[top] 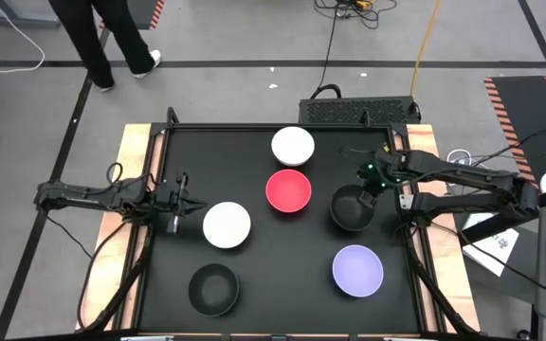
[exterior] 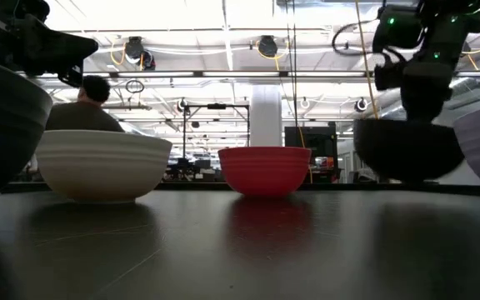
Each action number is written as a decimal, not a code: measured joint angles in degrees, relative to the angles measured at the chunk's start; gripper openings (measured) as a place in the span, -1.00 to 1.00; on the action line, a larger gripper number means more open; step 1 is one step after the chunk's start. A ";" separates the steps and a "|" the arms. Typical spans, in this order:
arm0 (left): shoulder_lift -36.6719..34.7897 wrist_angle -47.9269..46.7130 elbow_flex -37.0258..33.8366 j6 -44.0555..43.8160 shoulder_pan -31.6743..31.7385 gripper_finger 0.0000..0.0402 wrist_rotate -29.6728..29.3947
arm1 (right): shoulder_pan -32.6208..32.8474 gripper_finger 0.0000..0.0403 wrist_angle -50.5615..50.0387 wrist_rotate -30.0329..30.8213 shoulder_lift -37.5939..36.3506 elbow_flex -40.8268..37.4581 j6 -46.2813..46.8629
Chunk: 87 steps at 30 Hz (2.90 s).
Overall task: Nest bowls inside each other
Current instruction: Stack the right black bowl on top of the red bowl
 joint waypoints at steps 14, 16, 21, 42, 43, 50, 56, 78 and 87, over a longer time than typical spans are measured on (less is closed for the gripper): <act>0.00 -0.22 0.01 -0.51 -0.02 -0.89 0.02 | -0.18 -0.99 3.74 -0.12 -14.65 0.00 0.00; 0.01 -0.40 0.01 -0.55 -0.02 -0.89 0.02 | -0.18 -0.99 4.69 -0.12 -16.02 0.00 0.00; 0.00 -0.36 0.02 -0.72 -0.02 -0.89 0.02 | -0.18 -0.99 10.33 -0.14 -18.90 -0.56 -0.18; 0.01 -0.44 0.01 -1.53 -0.02 -0.89 0.09 | -0.16 -0.99 24.29 -1.88 -29.62 -11.45 -1.34; 0.02 -0.44 0.00 -1.53 -0.02 -0.89 0.09 | -0.16 -0.99 25.47 -2.21 -30.49 -12.50 -1.29; 0.02 -0.38 0.00 -1.53 -0.02 -0.89 0.09 | -0.16 -0.99 35.01 -3.22 -35.44 -19.35 1.29; 0.01 0.02 0.01 -1.51 -0.02 -0.89 0.09 | -0.16 -0.99 43.99 -4.39 -37.17 -22.66 3.24; 0.02 -0.40 0.00 -0.31 -0.02 -0.89 0.07 | -1.81 -0.99 74.37 -10.64 -26.44 -26.80 1.49; 0.02 -0.36 0.00 -0.24 -0.02 -0.89 0.07 | -6.45 -0.99 78.63 -16.80 -19.34 -23.88 1.10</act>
